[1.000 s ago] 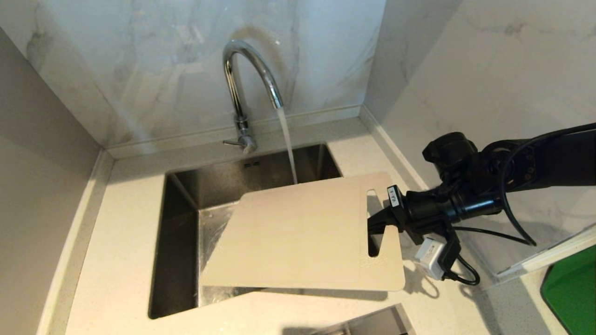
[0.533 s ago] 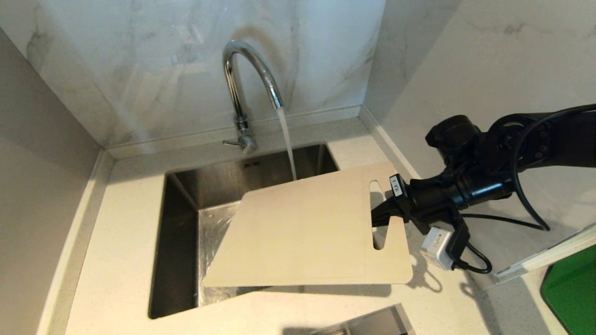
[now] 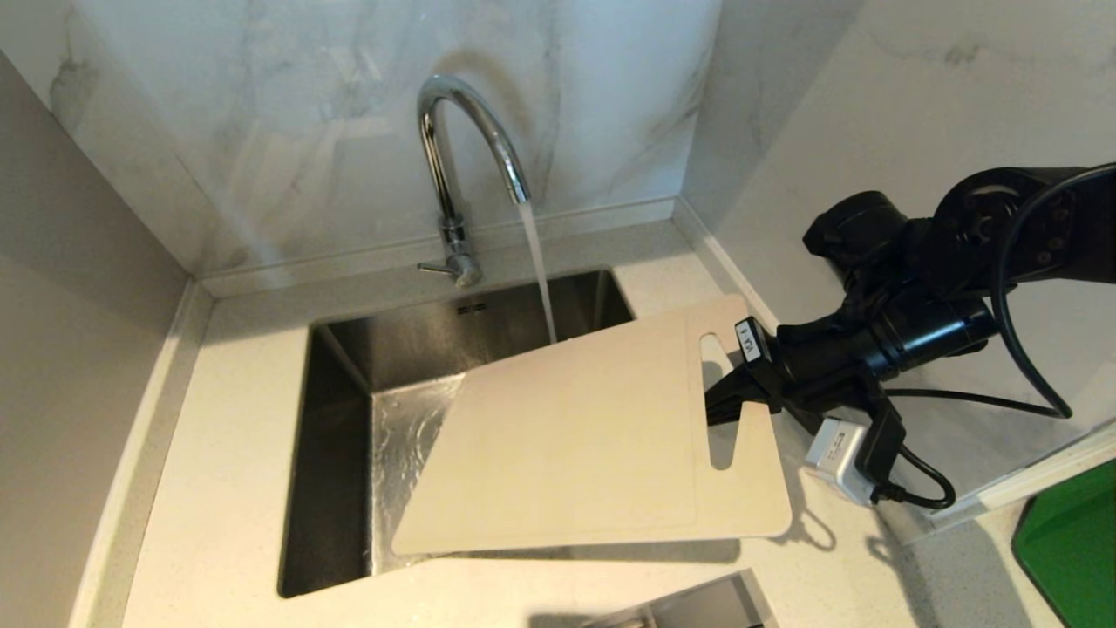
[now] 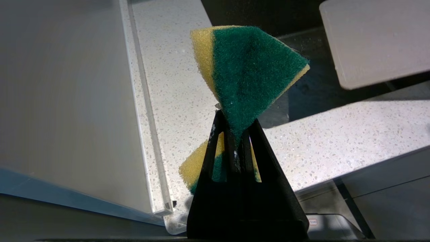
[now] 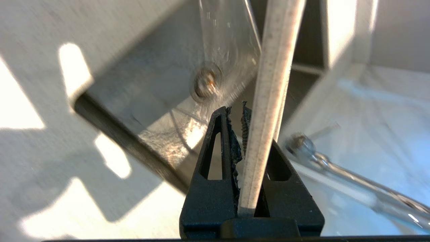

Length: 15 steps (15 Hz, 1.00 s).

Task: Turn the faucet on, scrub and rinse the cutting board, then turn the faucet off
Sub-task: Scrub the cutting board underwater

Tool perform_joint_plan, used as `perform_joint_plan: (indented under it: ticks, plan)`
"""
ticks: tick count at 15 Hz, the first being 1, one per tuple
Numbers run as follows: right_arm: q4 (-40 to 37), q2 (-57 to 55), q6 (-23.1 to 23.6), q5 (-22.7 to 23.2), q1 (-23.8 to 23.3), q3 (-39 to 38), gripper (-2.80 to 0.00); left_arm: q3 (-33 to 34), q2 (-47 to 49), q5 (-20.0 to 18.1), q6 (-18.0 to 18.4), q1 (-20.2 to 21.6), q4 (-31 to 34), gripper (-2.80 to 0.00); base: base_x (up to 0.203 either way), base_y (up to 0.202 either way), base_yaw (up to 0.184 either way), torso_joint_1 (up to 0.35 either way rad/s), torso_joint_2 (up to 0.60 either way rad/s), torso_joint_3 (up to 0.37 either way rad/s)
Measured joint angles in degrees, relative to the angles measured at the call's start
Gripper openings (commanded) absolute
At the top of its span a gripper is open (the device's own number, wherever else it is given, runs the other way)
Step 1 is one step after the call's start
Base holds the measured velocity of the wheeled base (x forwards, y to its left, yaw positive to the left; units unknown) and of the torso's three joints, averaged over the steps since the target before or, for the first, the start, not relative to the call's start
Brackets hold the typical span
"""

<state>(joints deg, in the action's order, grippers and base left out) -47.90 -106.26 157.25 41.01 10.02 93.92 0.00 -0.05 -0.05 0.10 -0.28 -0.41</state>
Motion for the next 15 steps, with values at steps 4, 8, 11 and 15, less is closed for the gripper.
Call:
perform_joint_plan:
  ticks: [4,8,11,15]
  plan:
    - [0.1,0.7,0.0,-1.4,-0.1,1.7,-2.80,0.0,0.0,0.0,0.0,0.0,0.0,-2.80,0.000,0.000,0.000,0.000,0.00,0.000]
    - [2.5,2.0,0.0,-2.5,0.0,3.6,-2.80,0.0,0.0,0.0,0.0,0.0,0.0,-2.80,0.000,0.000,0.000,0.000,0.00,0.000]
    - [3.3,2.6,0.0,-2.2,0.3,2.8,-2.80,0.0,0.0,0.0,0.0,0.1,0.0,-2.80,0.000,0.000,0.000,0.000,0.00,0.000]
    - [3.4,3.2,0.0,-1.2,0.6,0.5,-2.80,0.0,0.0,0.0,0.0,0.1,0.0,-2.80,0.000,0.000,0.000,0.000,0.00,0.000]
